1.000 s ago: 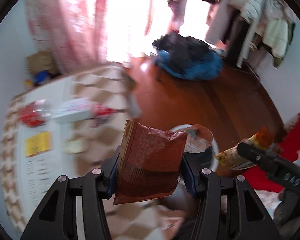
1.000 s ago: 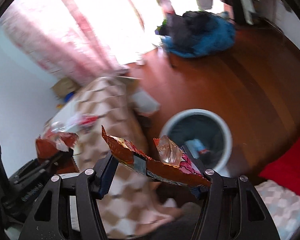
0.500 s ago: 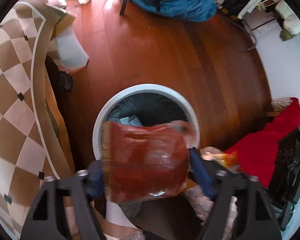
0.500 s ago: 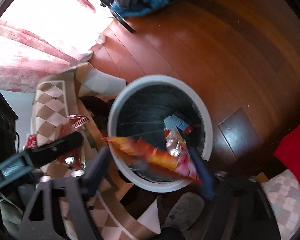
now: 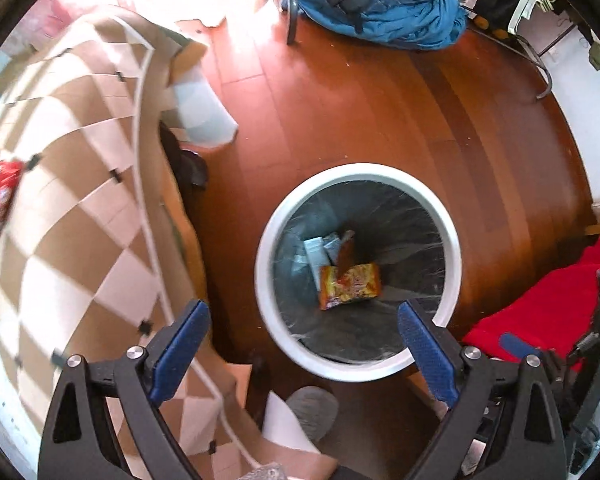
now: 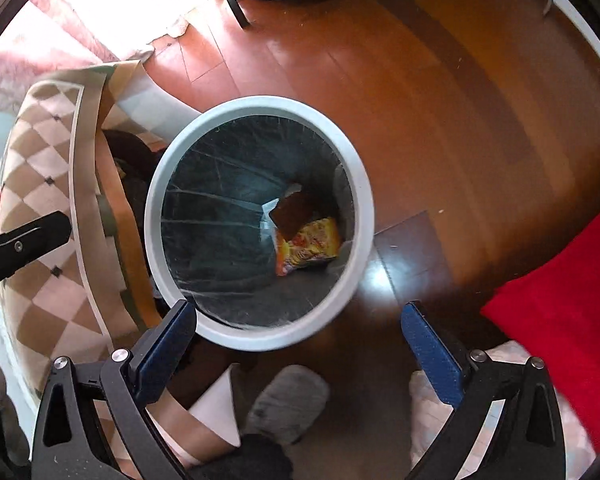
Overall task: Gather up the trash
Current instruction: 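Open both tools to drop the wrapper and bag into the bin, then move both tools back over the table toward the remaining items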
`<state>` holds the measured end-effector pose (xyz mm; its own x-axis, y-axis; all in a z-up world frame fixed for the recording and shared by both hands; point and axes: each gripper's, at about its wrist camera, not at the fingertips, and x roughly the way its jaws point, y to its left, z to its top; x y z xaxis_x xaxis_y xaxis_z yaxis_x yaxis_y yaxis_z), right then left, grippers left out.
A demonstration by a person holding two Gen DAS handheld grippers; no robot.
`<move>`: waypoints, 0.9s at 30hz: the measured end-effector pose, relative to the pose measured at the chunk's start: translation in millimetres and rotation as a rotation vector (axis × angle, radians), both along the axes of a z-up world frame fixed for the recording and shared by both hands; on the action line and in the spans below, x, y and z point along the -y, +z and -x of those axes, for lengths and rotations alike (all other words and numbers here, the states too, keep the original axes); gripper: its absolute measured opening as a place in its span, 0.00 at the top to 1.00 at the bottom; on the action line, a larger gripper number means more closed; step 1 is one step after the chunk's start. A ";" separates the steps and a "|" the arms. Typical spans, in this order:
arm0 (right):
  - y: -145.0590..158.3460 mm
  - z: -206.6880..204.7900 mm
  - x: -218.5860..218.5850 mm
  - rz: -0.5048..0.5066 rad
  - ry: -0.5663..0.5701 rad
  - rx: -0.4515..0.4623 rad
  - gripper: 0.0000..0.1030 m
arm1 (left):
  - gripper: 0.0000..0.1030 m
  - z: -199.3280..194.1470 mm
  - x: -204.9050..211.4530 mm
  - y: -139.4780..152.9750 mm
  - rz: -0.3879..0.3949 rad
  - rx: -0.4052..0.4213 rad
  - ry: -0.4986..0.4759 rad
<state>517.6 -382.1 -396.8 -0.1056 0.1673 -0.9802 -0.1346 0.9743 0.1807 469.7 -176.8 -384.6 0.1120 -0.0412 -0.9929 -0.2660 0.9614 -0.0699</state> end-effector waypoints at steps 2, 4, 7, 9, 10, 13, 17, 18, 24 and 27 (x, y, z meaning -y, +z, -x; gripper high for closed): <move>10.7 5.3 -1.4 0.021 0.016 0.018 0.00 | 0.06 9.6 1.4 7.7 -0.024 0.014 -0.005; 26.3 9.3 -3.6 0.032 0.029 0.043 0.00 | 0.06 21.3 2.7 18.7 -0.054 0.034 -0.012; 49.8 15.2 -2.1 0.028 0.028 0.074 0.00 | 0.06 38.7 4.7 35.3 -0.075 0.069 -0.014; 65.2 18.6 -2.9 0.031 0.022 0.099 0.00 | 0.06 45.8 3.9 47.7 -0.083 0.088 -0.015; 74.1 20.7 -2.3 0.030 0.024 0.112 0.00 | 0.06 48.8 4.0 52.8 -0.086 0.098 -0.015; 95.4 25.0 -0.8 0.026 0.018 0.138 0.00 | 0.06 59.6 3.9 70.7 -0.090 0.130 -0.010; 125.7 34.5 1.1 0.025 0.025 0.177 0.00 | 0.06 73.4 4.8 95.4 -0.097 0.170 -0.007; 131.7 36.6 1.2 0.023 0.026 0.182 0.00 | 0.06 76.2 5.0 100.0 -0.098 0.176 -0.007; 185.0 50.9 2.3 0.006 0.039 0.250 0.00 | 0.06 101.1 8.8 137.1 -0.097 0.236 -0.018; 211.4 59.3 0.6 -0.007 0.042 0.283 0.00 | 0.06 113.9 9.8 156.2 -0.091 0.271 -0.020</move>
<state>458.2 -382.7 -185.3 0.1648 0.1756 -0.9706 -0.2208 0.9656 0.1372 355.7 -186.6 -228.3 0.3741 0.0422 -0.9264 -0.2301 0.9719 -0.0486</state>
